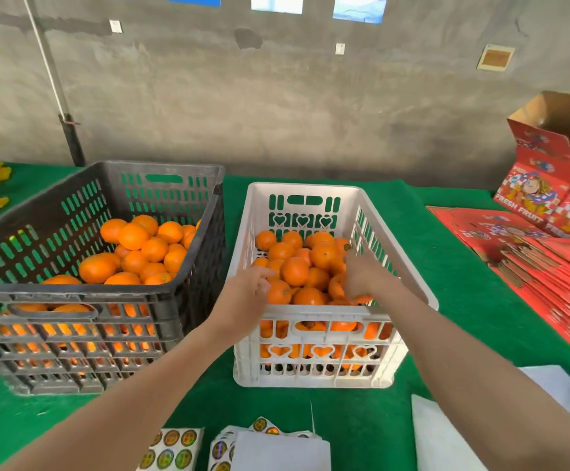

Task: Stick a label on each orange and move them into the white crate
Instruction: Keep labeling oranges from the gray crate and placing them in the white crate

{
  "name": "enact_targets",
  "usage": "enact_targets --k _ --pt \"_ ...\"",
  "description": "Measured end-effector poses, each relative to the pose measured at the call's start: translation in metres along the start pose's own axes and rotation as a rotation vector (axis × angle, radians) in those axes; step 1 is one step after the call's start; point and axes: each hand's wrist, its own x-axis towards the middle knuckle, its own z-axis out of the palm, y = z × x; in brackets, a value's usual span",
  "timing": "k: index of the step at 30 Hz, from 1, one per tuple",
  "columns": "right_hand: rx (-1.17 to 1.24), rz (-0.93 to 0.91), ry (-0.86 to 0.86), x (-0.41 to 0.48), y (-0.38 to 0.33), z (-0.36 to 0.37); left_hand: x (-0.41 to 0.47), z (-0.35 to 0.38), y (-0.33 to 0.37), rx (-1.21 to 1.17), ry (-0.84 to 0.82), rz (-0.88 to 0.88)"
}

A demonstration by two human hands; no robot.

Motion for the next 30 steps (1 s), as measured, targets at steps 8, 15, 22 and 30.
enact_targets --k 8,15,22,30 --pt "-0.068 -0.022 0.029 0.008 0.003 0.01 -0.002 -0.001 0.001 0.052 -0.005 0.039" --pt "0.622 -0.875 0.622 -0.118 -0.075 0.047 -0.008 -0.003 0.0 0.029 0.025 0.084" --pt "-0.022 -0.501 -0.352 -0.128 -0.08 0.165 -0.045 -0.007 0.001 -0.179 0.133 0.14" --pt "0.076 -0.429 -0.191 -0.127 -0.084 0.174 -0.114 0.015 -0.05 -0.189 0.096 -0.235"
